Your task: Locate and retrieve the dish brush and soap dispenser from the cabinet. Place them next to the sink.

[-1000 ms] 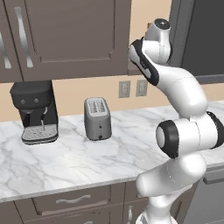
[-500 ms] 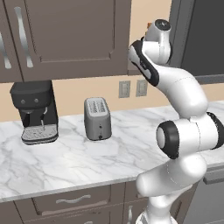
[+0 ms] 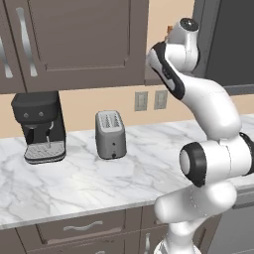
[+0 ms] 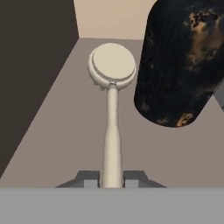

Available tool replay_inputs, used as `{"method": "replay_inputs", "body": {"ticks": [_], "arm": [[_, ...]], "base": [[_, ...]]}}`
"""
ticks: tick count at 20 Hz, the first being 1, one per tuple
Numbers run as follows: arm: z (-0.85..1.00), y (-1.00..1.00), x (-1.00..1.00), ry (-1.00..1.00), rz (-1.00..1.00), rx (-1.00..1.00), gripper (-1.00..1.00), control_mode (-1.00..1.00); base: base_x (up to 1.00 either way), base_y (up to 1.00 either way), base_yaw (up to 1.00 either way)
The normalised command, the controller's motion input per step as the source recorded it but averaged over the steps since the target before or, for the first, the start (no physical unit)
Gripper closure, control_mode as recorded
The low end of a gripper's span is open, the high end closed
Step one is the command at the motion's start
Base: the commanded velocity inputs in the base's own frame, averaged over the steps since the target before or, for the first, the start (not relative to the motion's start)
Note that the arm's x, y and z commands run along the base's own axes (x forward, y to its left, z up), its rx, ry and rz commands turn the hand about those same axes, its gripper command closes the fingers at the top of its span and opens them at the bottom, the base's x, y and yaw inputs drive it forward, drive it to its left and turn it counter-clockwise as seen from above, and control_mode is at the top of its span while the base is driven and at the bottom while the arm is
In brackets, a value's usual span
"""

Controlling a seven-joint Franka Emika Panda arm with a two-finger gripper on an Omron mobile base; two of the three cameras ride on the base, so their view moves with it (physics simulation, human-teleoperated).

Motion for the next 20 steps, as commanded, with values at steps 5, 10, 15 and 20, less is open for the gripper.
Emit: {"method": "replay_inputs", "body": {"ticks": [5,10,15,20], "arm": [[0.27,0.11,-0.51,0.00,0.00,0.01,1.00,-1.00],[0.26,0.15,-0.69,0.01,0.00,0.00,1.00,-1.00],[0.21,0.17,-0.73,0.01,0.00,0.00,1.00,-1.00],[0.06,0.11,-0.79,0.01,0.00,0.00,1.00,-1.00]], "base": [[0.00,0.00,0.00],[0.00,0.00,0.00],[0.00,0.00,0.00],[0.00,0.00,0.00]]}}
